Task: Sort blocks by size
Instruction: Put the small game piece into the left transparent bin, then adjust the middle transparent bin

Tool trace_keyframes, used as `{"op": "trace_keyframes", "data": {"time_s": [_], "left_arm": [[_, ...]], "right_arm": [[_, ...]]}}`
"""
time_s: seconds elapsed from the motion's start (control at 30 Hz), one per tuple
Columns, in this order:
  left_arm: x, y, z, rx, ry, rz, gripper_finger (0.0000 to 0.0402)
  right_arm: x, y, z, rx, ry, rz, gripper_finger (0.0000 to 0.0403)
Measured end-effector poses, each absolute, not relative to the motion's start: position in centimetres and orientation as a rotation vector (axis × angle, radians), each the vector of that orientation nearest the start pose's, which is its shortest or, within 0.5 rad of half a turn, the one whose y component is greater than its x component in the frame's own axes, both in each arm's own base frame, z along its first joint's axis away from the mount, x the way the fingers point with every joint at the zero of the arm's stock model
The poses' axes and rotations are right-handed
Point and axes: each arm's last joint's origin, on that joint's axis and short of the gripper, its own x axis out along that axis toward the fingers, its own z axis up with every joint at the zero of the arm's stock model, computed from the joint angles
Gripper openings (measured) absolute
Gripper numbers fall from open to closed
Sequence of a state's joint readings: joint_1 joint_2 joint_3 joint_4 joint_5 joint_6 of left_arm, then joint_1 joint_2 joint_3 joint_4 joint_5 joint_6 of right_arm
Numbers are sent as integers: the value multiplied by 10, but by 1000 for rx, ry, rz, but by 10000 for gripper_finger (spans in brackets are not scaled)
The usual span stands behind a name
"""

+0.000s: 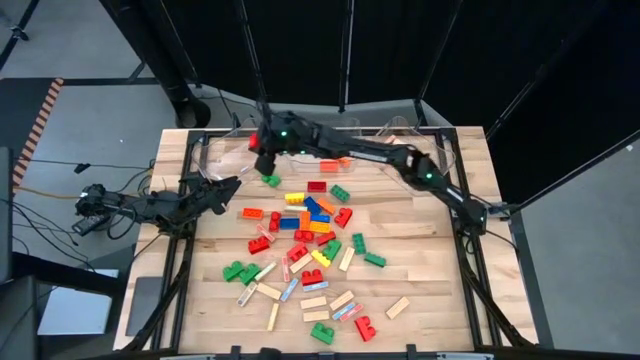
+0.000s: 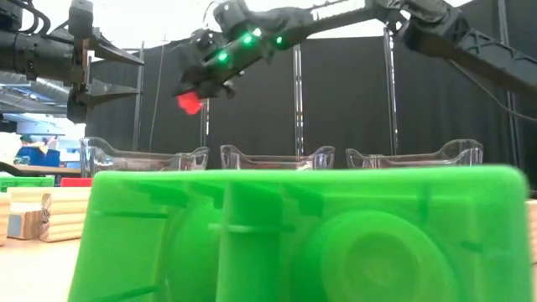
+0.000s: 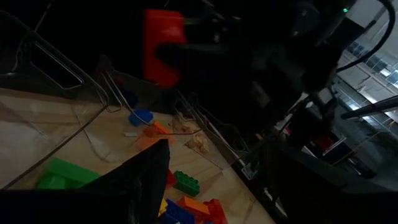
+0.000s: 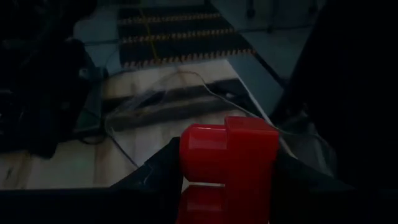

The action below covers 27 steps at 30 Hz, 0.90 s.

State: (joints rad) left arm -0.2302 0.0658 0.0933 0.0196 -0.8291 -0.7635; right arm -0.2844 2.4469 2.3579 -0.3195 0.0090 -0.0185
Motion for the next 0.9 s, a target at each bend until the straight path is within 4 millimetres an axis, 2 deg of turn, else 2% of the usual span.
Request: {"op": "trace_keyframes", "data": {"time_s": [0.13,0.3,0.33,0.5,0.6,0.73,0.83,0.9], "left_arm": [[90,1,192,-766,-266,544,269],[90,0,192,-767,-262,533,269],[90,0,192,-767,-263,533,269],[90,0,192,-766,-260,533,269],[90,0,192,-766,-260,533,269],[90,0,190,-758,-248,537,269],[90,0,189,-753,-239,541,269],[90,0,189,-749,-231,544,269]], "right_arm": [[550,-161,252,57,320,-299,177],[555,-168,234,69,315,-319,178],[556,-169,232,67,307,-323,190],[552,-177,230,144,312,-358,308],[548,-182,237,174,317,-373,336],[537,-179,268,156,310,-369,331],[529,-164,286,104,365,-324,313],[526,-149,290,85,438,-287,299]]}}
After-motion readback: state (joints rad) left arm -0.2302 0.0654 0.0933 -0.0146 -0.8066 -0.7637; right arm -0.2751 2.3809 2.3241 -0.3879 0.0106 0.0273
